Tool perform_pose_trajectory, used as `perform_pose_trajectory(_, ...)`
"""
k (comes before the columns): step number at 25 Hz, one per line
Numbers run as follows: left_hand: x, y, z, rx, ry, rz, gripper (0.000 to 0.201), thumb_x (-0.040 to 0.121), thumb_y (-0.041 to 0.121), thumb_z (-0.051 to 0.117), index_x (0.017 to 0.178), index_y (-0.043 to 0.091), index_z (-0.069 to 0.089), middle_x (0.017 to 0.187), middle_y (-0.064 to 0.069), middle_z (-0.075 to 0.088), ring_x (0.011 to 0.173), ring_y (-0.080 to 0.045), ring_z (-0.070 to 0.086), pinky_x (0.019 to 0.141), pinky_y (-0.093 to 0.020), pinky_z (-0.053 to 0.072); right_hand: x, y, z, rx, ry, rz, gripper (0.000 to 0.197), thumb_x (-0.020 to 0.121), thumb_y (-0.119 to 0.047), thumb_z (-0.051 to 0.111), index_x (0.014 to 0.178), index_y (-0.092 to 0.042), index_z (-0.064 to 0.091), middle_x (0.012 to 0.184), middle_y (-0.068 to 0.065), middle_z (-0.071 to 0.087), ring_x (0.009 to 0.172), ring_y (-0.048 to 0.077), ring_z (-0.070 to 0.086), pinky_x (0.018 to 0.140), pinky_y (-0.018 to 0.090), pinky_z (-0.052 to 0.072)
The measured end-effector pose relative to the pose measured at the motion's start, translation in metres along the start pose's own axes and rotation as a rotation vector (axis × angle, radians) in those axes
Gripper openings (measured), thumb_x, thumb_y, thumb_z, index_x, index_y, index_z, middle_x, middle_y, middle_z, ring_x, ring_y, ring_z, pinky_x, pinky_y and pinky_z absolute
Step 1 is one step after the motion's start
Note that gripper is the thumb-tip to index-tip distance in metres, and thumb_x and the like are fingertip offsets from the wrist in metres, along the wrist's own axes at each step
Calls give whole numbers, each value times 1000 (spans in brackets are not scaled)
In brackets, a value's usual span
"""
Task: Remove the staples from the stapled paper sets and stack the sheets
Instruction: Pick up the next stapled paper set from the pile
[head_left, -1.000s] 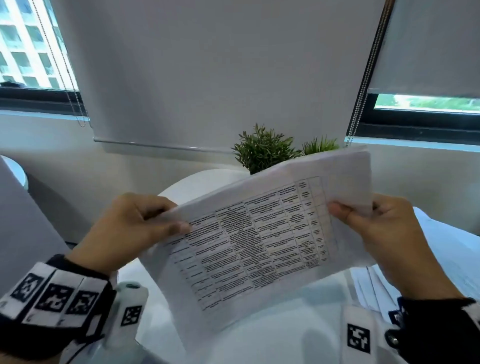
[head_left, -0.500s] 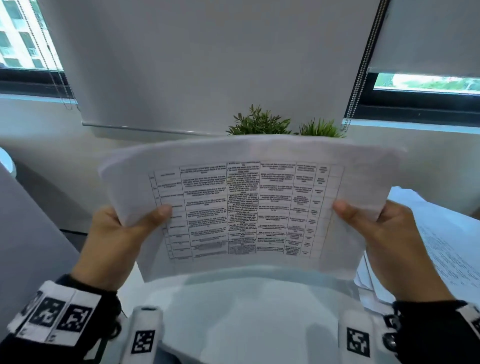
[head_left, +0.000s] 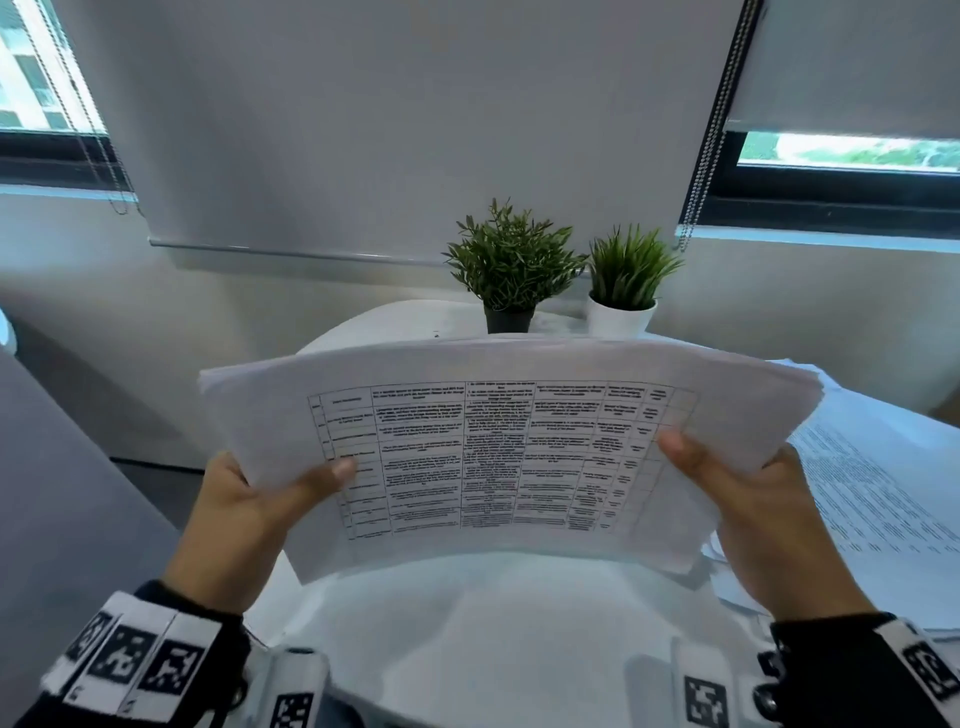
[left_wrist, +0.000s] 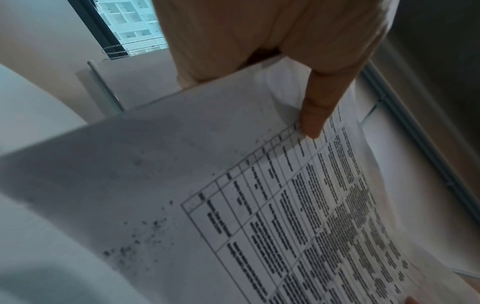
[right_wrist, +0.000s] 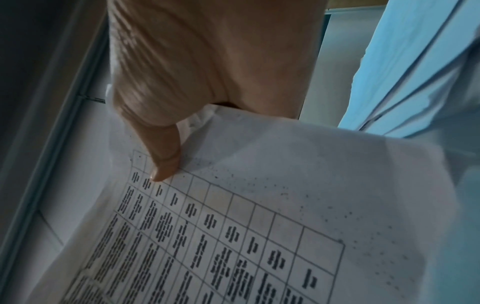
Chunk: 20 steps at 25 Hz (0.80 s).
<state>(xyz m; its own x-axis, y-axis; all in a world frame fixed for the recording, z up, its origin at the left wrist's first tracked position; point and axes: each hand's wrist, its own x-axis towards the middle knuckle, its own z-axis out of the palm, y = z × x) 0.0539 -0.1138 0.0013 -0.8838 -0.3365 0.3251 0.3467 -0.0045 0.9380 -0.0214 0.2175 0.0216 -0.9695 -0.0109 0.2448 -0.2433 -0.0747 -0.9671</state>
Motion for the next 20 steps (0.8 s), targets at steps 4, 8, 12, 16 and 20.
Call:
perform_pose_trajectory(4,-17,-16,5,49,-47,-108,58,45,41,88,99,29,75,107,-3,74,99,-22,71,78,-31,59,-13,23,3,-79,-15,122,29,72,-26,76,98,-12,76,91,1,77,87,17,74,77,34,59)
perform_pose_trajectory(8,-21,-31,9,96,66,-215,33,62,27,90,91,20,77,98,0,76,95,-22,71,73,-22,59,-11,32,-1,-249,30,195,30,73,-41,75,90,-17,77,82,-4,77,82,19,74,78,38,57)
perform_pose_trajectory(12,-8,-25,10,308,87,-364,24,72,24,84,90,10,75,85,-8,77,72,-20,72,67,-35,56,7,7,-5,-439,-96,220,22,88,-41,65,89,-21,75,78,-4,76,80,22,72,67,30,51)
perform_pose_trajectory(16,-1,-11,20,673,161,-169,82,77,22,79,143,22,31,142,-5,49,124,-22,52,103,-45,44,23,-8,-8,-502,-270,253,23,88,-39,67,91,-19,76,84,6,77,81,33,73,84,50,56)
perform_pose_trajectory(20,6,17,45,799,-63,92,102,70,57,70,152,32,14,158,15,20,144,-6,20,118,-39,23,33,-17,7,-537,-471,224,48,76,-49,74,86,-2,67,83,25,70,68,37,67,67,48,52)
